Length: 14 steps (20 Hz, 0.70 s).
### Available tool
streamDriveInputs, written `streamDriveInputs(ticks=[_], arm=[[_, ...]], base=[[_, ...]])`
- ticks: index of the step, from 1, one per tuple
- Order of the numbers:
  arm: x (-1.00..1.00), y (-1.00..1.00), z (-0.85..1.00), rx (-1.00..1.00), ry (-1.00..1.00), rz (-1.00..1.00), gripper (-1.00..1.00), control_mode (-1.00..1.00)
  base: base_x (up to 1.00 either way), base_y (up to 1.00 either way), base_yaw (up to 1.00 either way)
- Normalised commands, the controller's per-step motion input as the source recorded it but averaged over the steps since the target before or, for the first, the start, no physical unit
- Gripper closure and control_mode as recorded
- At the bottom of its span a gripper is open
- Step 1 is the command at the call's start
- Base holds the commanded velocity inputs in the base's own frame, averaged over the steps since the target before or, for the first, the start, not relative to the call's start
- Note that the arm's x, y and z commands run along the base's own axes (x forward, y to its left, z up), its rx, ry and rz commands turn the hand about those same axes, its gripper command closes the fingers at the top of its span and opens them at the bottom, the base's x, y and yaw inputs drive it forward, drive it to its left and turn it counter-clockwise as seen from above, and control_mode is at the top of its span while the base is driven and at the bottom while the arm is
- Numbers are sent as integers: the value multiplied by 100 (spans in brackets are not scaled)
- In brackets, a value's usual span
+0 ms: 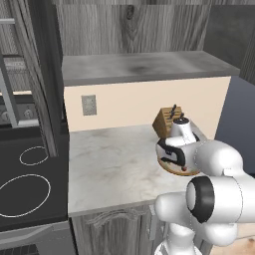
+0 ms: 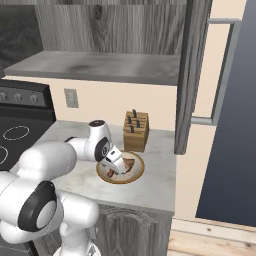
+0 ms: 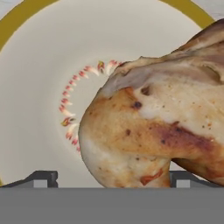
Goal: Retrieve the bowl from the cabinet, then place the raw meat into the bowl to avoid contamination.
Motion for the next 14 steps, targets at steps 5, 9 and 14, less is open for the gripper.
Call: streamDriveInputs(ticks=[5,9,14], arm=[[1,0,0,-7,11,-16,-100,-100],[11,-1,11,-15,15,-9,-100,-100],[3,-9,32,-10,10,-2,-100,-100]], base=[[0,0,0],[0,0,0],[0,0,0]])
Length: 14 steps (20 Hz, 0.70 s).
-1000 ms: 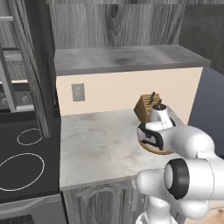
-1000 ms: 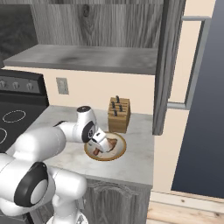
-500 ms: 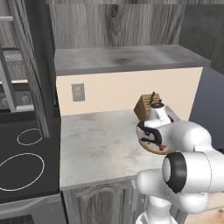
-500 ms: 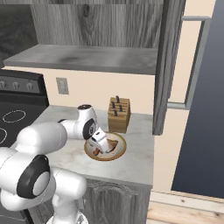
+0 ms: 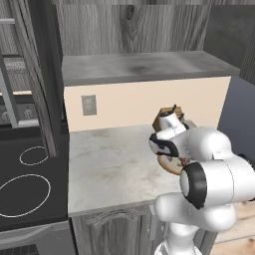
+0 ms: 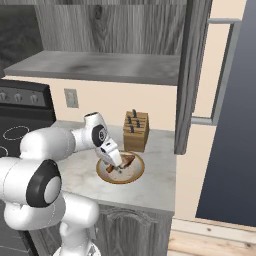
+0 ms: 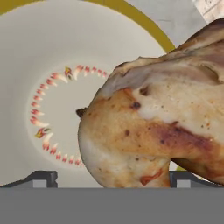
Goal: Retrieve the bowl from the cabinet, then place the raw meat into the bowl to avoid contamination.
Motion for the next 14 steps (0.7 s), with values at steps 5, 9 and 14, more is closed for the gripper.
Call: streamDriveInputs(ticks=[5,9,14], arm=[[-25,-19,27,1,-3,0,-100,-100],[-28,-15,-23,3,-7,0,-100,-100],[-9,1,-16,6,-4,0,-100,-100]], base=[[0,0,0],[0,0,0],[0,0,0]])
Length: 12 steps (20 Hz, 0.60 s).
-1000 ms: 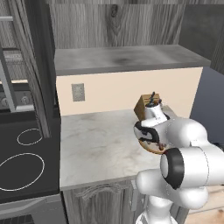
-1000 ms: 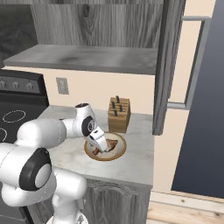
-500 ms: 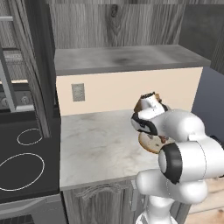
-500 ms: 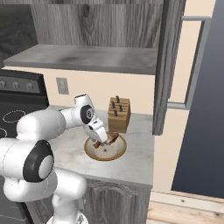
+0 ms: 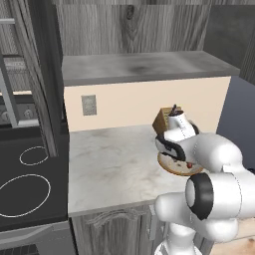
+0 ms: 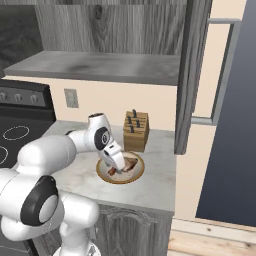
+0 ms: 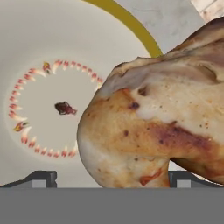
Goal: Retrieve the bowl from the cabinet, then place the raw meat into the bowl to avoid contamination.
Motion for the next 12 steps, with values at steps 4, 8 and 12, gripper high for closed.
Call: streamDriveInputs(ticks=[4,8,12], arm=[[5,5,5,8,-5,0,-100,-100],[7,8,30,3,-1,-3,-100,-100],[-18,1,25,9,-22,-1,-100,-100]], base=[[0,0,0],[0,0,0],[0,0,0]])
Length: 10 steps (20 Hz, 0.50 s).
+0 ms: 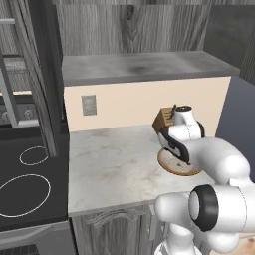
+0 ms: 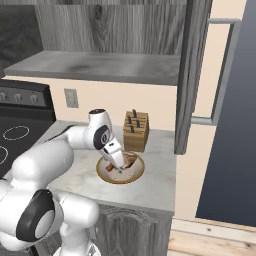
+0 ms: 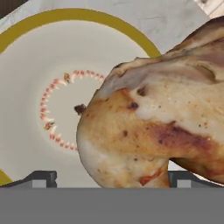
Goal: Retrieve the bowl from the cabinet, then place the raw meat into the bowl to avoid contamination.
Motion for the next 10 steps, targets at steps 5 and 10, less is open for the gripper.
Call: streamDriveInputs(ticks=[5,10], arm=[[25,28,40,-26,-1,-6,-100,-100],[-8,6,26,-3,-16,-3,-100,-100]], base=[[0,0,0],[0,0,0]])
